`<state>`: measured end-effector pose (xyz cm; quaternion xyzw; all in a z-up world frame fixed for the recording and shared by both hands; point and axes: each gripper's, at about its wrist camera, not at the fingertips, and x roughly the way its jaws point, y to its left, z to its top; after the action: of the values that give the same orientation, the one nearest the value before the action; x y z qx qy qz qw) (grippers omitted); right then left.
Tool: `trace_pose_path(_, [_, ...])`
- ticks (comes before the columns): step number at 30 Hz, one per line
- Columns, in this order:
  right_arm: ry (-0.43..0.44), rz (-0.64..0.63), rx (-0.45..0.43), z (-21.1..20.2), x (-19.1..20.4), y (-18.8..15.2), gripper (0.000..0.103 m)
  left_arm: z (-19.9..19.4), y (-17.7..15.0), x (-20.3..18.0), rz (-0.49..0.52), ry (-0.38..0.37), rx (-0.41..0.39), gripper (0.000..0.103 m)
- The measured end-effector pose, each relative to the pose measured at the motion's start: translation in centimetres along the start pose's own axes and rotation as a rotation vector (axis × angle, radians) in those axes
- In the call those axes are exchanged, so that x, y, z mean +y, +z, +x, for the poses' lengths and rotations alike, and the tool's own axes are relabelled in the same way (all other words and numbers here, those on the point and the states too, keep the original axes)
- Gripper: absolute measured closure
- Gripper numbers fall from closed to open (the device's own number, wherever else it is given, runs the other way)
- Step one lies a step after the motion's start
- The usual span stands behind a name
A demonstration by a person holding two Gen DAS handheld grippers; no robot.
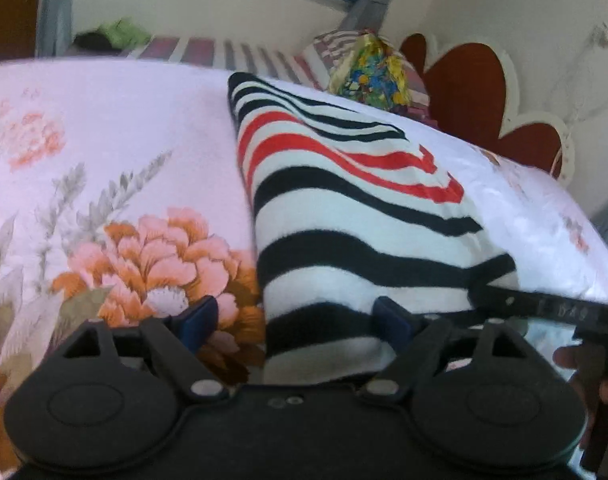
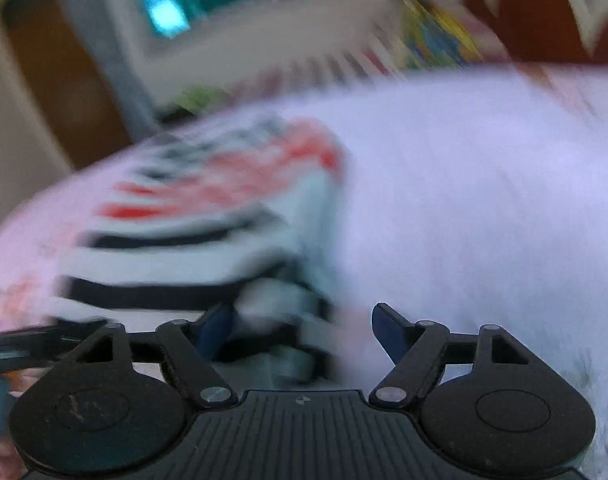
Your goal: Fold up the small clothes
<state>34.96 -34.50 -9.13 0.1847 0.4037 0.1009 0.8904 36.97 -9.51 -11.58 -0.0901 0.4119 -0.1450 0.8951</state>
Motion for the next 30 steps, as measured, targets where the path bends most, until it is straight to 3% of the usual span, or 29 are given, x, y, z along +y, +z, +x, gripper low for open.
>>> trace_pose_path(3, [0.022,0.012,0.021,-0.8,-0.2,0.7,0.026,-0.5,0.8,0.0,0.002,-0.008,0.013,0.018])
trace_pose_path(7, [0.158,0.126,-0.036,-2.1,-1.7,2.7,0.025,-0.5,2.1,1.1,-0.042,-0.061,-0.002,0.018])
trace_pose_path(15, [0.274,0.192,0.055,0.8,-3.9,5.9,0.025,1.9,4.8,2.7,-0.165,-0.166,0.023,0.019])
trace_pose_path(22, [0.294,0.126,0.101,3.0,-3.8,6.0,0.026,3.9,5.5,3.2,-0.194,-0.221,0.051,0.019])
trace_pose_path(27, [0.223,0.020,0.098,3.4,-1.7,6.2,0.026,4.6,5.7,2.8,-0.176,-0.209,0.050,0.019])
trace_pose_path(28, [0.245,0.026,0.105,3.6,-1.8,6.3,0.042,4.5,5.6,2.9,-0.177,-0.215,0.054,0.019])
trace_pose_path(30, [0.300,0.085,0.126,3.9,-3.0,6.6,0.053,4.6,5.7,3.2,-0.186,-0.230,0.061,0.020])
